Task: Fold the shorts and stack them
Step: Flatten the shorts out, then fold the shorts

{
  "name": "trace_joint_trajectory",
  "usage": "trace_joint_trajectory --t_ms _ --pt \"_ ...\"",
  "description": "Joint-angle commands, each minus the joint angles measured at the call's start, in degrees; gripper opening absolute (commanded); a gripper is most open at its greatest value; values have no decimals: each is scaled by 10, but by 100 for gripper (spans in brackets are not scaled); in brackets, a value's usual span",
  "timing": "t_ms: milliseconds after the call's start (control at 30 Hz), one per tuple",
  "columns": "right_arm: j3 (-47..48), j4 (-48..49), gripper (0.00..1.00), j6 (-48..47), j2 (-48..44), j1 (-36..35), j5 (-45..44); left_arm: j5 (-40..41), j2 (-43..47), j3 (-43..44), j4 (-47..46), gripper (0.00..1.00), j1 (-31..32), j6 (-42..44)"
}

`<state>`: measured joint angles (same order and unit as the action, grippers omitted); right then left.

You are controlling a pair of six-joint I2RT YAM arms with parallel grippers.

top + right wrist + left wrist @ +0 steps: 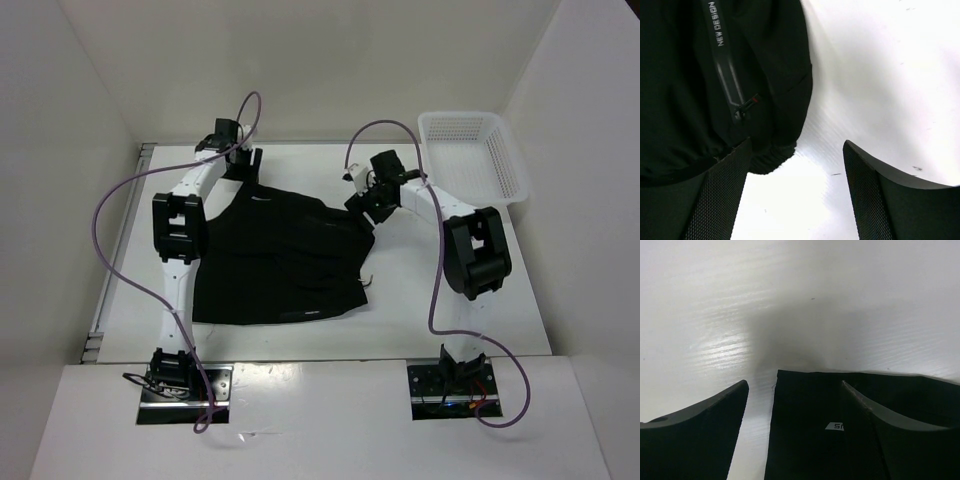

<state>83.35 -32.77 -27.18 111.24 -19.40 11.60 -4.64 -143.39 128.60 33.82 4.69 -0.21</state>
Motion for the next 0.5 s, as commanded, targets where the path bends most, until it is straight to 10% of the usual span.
trace_joint_trajectory --t_ms 0,267,467 --pt "8 -21 79 27 11 -6 60 11 -12 -17 -3 80 8 2" --pt "29 -44 68 20 74 0 99 -14 -17 -50 9 54 31 2" --pt "42 -27 29 20 82 0 81 -14 -29 -50 9 3 48 2"
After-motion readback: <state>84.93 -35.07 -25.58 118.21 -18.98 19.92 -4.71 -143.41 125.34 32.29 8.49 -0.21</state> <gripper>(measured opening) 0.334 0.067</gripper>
